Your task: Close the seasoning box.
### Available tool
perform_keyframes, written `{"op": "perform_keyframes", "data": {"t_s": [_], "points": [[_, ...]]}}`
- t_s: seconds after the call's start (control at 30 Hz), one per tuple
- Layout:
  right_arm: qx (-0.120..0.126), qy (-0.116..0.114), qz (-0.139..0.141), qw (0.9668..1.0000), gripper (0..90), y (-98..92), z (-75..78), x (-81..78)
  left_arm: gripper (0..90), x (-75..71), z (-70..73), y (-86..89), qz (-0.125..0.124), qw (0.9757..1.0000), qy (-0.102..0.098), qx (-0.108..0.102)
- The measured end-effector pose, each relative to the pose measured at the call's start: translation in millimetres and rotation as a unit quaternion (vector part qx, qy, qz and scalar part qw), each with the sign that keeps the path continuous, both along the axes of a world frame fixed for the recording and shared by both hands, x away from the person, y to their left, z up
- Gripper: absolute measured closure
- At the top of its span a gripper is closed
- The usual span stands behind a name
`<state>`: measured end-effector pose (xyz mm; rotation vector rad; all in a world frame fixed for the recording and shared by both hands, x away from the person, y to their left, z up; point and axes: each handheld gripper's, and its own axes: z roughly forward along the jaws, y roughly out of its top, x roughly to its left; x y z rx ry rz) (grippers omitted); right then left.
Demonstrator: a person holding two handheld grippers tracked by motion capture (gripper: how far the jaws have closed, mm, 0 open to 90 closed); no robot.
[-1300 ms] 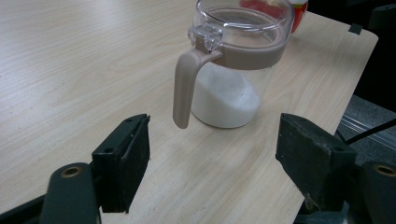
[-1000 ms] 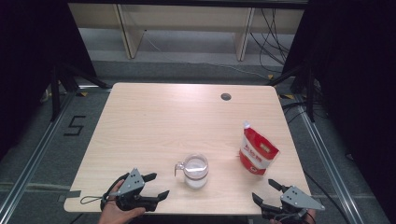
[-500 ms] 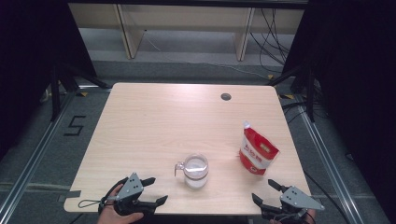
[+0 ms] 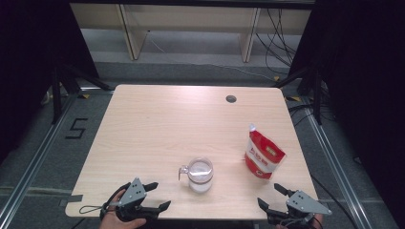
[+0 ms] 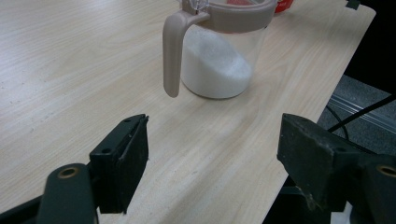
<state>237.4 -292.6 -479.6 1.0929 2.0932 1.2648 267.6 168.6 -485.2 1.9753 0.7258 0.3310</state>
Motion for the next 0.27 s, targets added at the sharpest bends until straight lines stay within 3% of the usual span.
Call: {"op": "perform_keyframes", "data": {"t_s": [0.27], "points": [[0.005, -0.001, -0.001, 1.0000, 23.5, 0.5, -0.7, 0.6, 24.5, 0.1, 0.4, 0.0, 0.002, 1.0000, 0.001, 0.000]]}}
